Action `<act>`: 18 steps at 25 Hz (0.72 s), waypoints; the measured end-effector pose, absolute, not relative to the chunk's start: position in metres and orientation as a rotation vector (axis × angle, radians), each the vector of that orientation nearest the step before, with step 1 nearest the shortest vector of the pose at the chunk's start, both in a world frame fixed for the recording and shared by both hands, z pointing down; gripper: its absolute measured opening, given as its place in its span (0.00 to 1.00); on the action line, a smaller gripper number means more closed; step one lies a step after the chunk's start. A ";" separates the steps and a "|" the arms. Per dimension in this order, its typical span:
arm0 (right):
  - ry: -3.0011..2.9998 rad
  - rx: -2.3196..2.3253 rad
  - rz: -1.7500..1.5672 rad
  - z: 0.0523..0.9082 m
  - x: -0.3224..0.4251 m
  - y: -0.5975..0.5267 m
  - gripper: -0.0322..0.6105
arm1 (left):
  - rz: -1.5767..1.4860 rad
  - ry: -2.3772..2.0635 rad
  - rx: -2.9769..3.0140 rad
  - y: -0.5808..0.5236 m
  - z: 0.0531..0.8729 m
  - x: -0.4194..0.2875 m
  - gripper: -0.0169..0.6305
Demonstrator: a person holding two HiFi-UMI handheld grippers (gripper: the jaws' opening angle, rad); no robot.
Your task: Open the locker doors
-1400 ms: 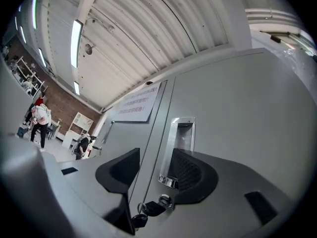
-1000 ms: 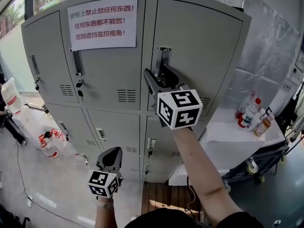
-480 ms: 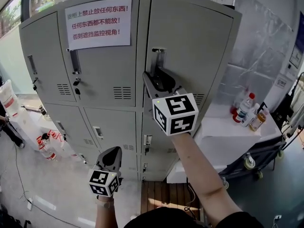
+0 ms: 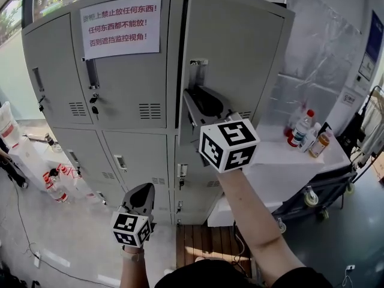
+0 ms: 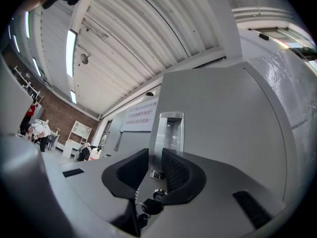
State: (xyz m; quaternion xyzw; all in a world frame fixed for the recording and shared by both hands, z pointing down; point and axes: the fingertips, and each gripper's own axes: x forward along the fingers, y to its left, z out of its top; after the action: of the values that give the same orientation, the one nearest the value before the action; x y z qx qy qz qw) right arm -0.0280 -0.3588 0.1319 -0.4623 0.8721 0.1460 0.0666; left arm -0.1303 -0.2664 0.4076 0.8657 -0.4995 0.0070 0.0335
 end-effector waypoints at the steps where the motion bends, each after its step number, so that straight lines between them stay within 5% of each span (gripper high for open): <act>1: 2.637 -1.381 0.437 0.132 -0.027 -0.355 0.22 | 0.020 -1.534 2.667 -0.265 0.407 -0.130 0.05; 18: 2.698 -1.063 0.330 0.132 0.007 -0.285 0.21 | 0.056 -1.484 2.732 -0.243 0.414 -0.095 0.05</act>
State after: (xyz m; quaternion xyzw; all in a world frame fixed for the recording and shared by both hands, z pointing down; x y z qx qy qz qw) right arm 0.0067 -0.2846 0.1318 -0.3621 0.9186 0.1123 0.1113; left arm -0.0946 -0.2427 0.4135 0.8785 -0.4771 0.0181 0.0162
